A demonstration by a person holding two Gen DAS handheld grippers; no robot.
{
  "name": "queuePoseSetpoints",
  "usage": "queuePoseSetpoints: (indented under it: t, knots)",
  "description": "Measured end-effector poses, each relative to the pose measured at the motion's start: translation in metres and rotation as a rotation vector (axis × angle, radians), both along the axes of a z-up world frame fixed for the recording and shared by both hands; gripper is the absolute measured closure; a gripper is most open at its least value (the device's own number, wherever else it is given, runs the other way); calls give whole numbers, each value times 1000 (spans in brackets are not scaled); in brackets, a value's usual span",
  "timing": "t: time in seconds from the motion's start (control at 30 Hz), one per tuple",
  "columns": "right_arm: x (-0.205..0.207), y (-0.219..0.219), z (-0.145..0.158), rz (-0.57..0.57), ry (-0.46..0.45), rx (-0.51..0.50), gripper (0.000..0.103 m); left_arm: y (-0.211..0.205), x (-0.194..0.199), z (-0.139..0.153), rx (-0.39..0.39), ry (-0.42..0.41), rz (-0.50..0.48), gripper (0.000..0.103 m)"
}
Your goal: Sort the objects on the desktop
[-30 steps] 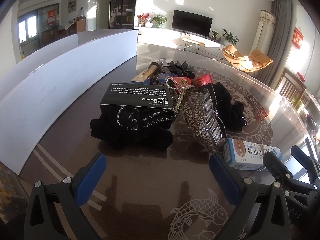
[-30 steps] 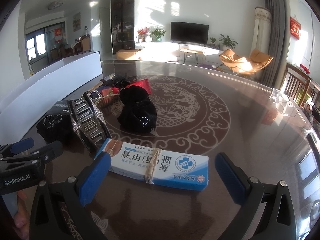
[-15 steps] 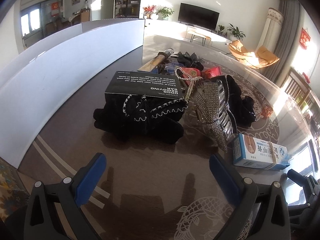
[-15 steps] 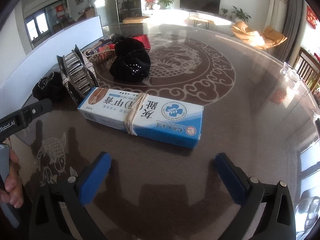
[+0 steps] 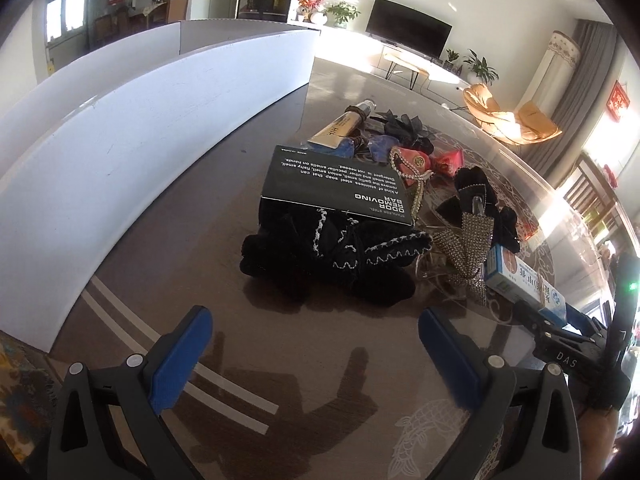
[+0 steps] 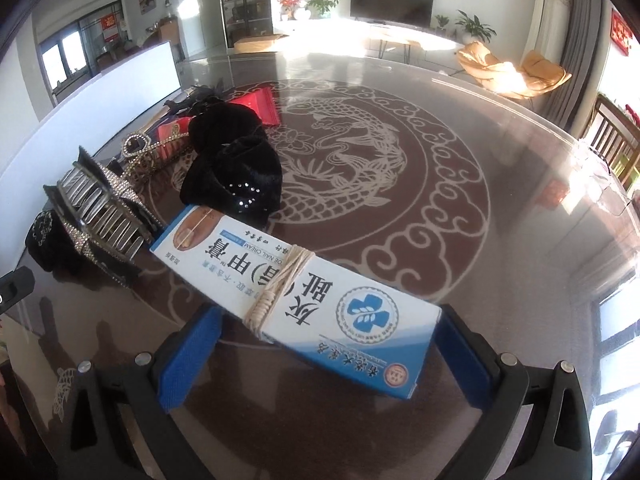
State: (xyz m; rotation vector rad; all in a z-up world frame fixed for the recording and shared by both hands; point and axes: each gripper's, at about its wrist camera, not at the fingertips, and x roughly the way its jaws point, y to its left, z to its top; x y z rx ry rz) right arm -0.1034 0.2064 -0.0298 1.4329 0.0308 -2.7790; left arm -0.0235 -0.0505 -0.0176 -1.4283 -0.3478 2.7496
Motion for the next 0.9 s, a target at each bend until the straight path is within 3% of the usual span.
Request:
queuePoseSetpoints:
  t: [0.13,0.4,0.47,0.57,0.8,0.9]
  knots:
    - [-7,2,0,-14,0,3,0,-1,-18,-9,11,-52,-34,0]
    - [-7,1,0,-13,1,3,0,41,-45,-16,-114,-17,-116,0]
    - [-7,1,0,-13,1,3,0,53,-46,-17,-145,-24,-188,0]
    - [-6,1,0,-13,1,3,0,61,-37,-14,-84,-4,-322,0]
    - [-6,1,0,-13,1,3,0,41,-34,-11,-23,18,-217,0]
    - [-6,2,0,-13,1,3,0,44,-31,-12,-49,21,-202,0]
